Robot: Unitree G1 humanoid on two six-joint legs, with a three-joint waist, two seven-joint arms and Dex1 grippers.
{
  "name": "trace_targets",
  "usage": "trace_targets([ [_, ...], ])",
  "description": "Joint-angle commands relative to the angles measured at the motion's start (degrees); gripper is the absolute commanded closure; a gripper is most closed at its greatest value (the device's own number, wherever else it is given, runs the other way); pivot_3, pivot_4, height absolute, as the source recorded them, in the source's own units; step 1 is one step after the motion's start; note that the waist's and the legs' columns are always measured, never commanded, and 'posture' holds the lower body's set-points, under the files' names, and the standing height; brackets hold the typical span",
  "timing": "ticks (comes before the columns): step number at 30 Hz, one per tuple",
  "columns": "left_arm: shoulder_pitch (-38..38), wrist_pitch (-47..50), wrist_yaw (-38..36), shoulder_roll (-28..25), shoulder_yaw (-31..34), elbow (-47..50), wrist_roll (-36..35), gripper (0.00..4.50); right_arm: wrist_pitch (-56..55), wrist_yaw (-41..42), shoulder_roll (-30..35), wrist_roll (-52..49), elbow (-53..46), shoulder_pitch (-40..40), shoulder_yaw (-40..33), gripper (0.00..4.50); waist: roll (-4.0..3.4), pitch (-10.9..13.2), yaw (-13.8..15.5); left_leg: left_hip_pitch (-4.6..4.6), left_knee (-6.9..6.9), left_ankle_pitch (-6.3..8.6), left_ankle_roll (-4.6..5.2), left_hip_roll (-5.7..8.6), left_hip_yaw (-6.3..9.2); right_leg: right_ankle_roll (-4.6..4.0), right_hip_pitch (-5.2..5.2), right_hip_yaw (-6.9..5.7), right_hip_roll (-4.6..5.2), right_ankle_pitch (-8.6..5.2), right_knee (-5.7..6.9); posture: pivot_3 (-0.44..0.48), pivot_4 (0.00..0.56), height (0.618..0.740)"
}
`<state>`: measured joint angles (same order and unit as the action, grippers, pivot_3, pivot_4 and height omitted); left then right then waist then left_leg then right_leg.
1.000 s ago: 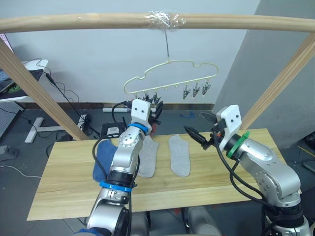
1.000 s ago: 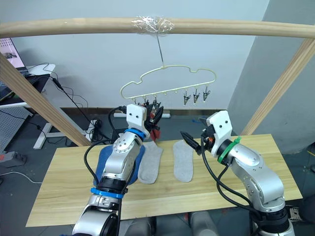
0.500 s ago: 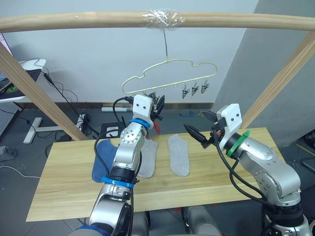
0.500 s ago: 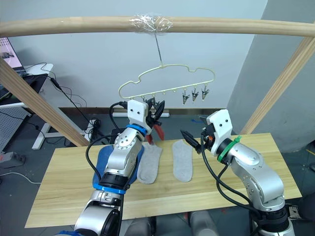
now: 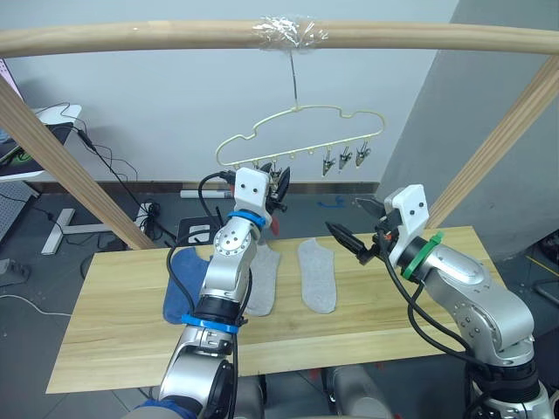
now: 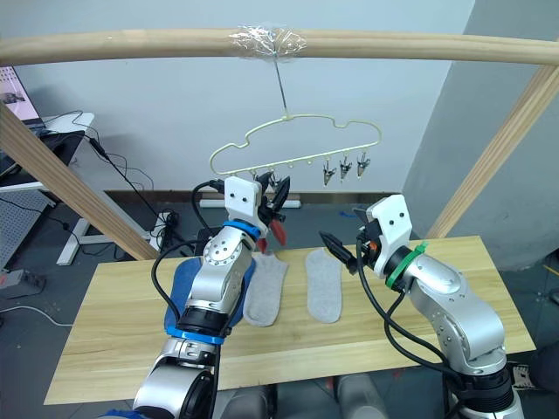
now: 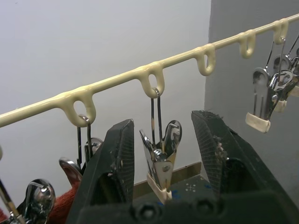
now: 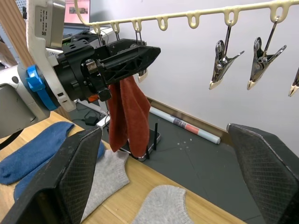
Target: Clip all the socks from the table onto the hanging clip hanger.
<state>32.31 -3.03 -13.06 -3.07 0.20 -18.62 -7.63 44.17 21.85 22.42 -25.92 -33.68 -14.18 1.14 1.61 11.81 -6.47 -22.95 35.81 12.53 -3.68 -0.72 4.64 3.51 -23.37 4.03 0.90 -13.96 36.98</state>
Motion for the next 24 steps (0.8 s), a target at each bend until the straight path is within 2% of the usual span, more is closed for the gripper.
trace_targets([
  [1, 1.22, -1.41, 0.09, 0.28, 0.09, 0.89, 0.34, 2.33, -0.47, -0.46, 0.31, -0.70, -3.47, -0.82, -1.34, 0.00, 0.00, 0.00, 0.00, 0.00, 0.00, 0.00, 0.00, 0.00, 0.00, 0.00, 0.00, 0.00, 0.00, 0.00, 0.00, -0.199, 0.198, 0.740],
  [7, 1.16, -1.35, -1.06, 0.67, 0.02, 0.95, -0.39, 2.33, -0.34, -0.76, 0.42, -0.94, -3.66, -0.62, -1.31, 0.00, 0.00, 0.02, 0.00, 0.00, 0.00, 0.00, 0.00, 0.00, 0.00, 0.00, 0.00, 0.00, 0.00, 0.00, 0.00, -0.200, 0.200, 0.740],
  [10, 1.12, -1.27, -2.14, 1.09, 0.06, 1.06, -1.10, 2.92, -0.31, -0.82, 0.42, -0.96, -3.61, -0.57, -1.26, 0.00, -0.01, 0.03, -0.01, 0.00, 0.00, 0.00, 0.00, 0.00, 0.00, 0.00, 0.00, 0.00, 0.00, 0.00, -0.01, -0.200, 0.200, 0.740],
  [13, 0.98, -1.10, -2.48, 1.32, 0.12, 1.42, -1.10, 3.77, -0.22, -0.86, 0.34, -1.05, -3.68, -0.42, -1.23, 0.00, 0.00, 0.05, -0.01, 0.00, 0.00, 0.00, 0.00, 0.00, 0.00, 0.00, 0.00, 0.00, 0.00, 0.00, -0.01, -0.200, 0.202, 0.740],
  [16, 0.84, -0.97, -2.60, 1.43, 0.21, 1.67, -1.10, 4.21, -0.06, -0.99, 0.11, -1.18, -3.86, -0.09, -1.00, 0.00, 0.00, 0.05, -0.02, 0.00, 0.00, 0.00, 0.00, 0.00, 0.00, 0.00, 0.00, 0.00, 0.00, 0.00, -0.01, -0.198, 0.202, 0.740],
  [24, 0.12, -0.23, -2.93, 1.37, 0.20, 2.50, -1.43, 4.50, -0.08, -1.15, -0.33, -0.75, -3.71, 0.29, -0.03, 0.00, 0.00, 0.05, -0.02, 0.00, 0.00, 0.00, 0.00, 0.00, 0.00, 0.00, 0.00, 0.00, 0.00, 0.00, -0.01, -0.192, 0.199, 0.740],
])
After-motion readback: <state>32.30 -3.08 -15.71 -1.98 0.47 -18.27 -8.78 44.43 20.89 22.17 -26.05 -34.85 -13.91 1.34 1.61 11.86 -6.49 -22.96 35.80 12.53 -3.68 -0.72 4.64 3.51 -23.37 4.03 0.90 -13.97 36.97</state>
